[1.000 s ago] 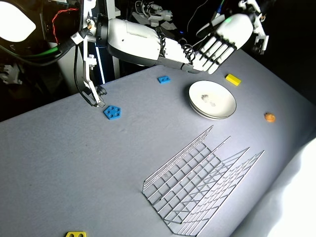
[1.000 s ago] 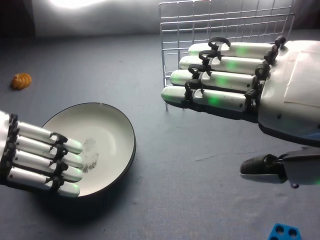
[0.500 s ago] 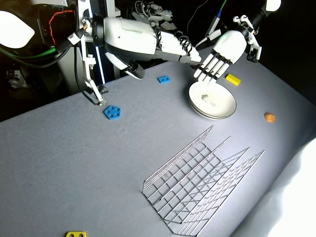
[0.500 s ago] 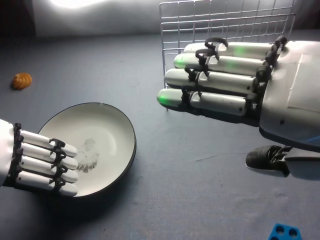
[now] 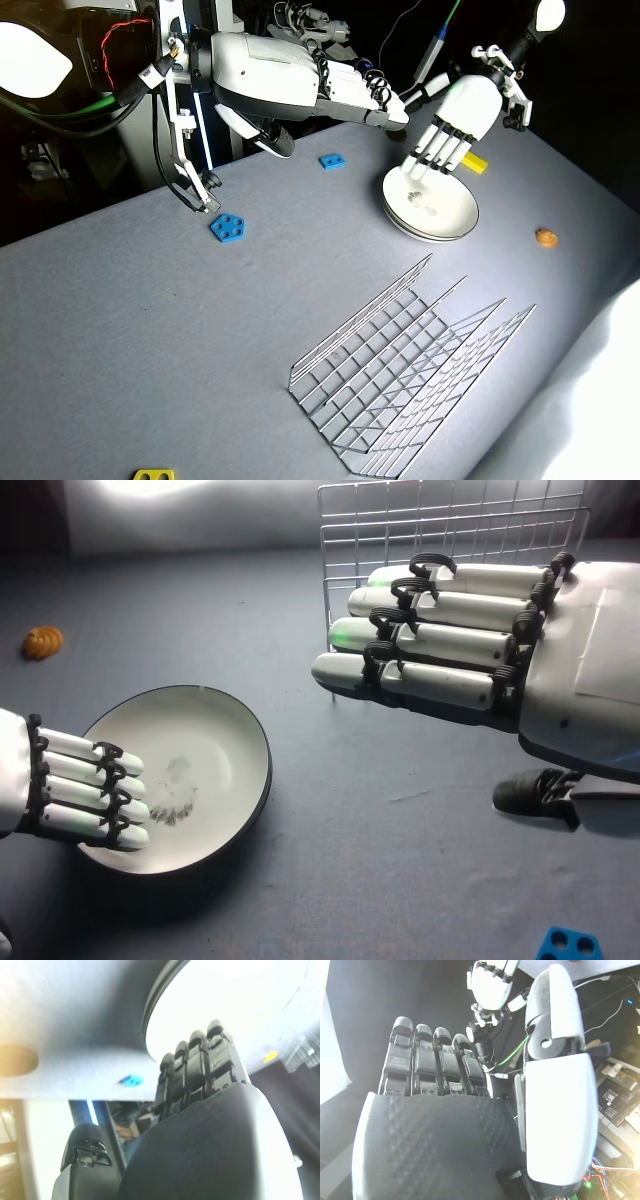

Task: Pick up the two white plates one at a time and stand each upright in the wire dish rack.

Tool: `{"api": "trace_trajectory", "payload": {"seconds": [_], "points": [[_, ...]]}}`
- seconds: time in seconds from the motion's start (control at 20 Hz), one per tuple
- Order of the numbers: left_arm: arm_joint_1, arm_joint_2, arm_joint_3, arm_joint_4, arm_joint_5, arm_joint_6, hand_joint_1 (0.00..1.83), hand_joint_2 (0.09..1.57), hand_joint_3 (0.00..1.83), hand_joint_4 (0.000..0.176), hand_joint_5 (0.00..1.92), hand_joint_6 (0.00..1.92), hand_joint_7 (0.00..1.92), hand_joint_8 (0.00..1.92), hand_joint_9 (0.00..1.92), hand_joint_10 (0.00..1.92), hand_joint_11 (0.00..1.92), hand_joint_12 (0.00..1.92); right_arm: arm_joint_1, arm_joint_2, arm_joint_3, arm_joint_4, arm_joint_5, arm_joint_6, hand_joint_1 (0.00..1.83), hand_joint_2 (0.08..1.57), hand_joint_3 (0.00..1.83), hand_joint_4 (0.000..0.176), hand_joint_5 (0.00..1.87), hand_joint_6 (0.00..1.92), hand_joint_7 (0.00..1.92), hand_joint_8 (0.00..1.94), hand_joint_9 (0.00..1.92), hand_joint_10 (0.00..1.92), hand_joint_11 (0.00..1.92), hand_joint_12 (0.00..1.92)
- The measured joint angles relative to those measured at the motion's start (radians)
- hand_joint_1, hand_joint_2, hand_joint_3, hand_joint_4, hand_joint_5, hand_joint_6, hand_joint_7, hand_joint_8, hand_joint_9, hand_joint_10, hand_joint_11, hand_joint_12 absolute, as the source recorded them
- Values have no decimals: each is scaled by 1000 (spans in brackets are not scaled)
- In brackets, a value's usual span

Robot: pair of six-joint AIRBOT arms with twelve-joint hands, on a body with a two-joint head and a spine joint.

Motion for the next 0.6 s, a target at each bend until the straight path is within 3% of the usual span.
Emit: {"api": "trace_trajectory", "payload": {"seconds": [0.2, 0.6], "points": [[3, -13, 40, -11, 12, -23, 0, 1084, 0, 0, 81, 6, 80, 7, 59, 5, 8, 4, 0, 0, 0, 0, 0, 0, 1179, 1013, 4, 0, 43, 4, 19, 1, 3, 0, 0, 170], [29, -26, 66, -15, 22, -28, 0, 1089, 1, 0, 82, 3, 94, 7, 60, 3, 9, 4, 0, 0, 0, 0, 0, 0, 1207, 1026, 0, 0, 63, 5, 0, 0, 0, 0, 0, 67]]}}
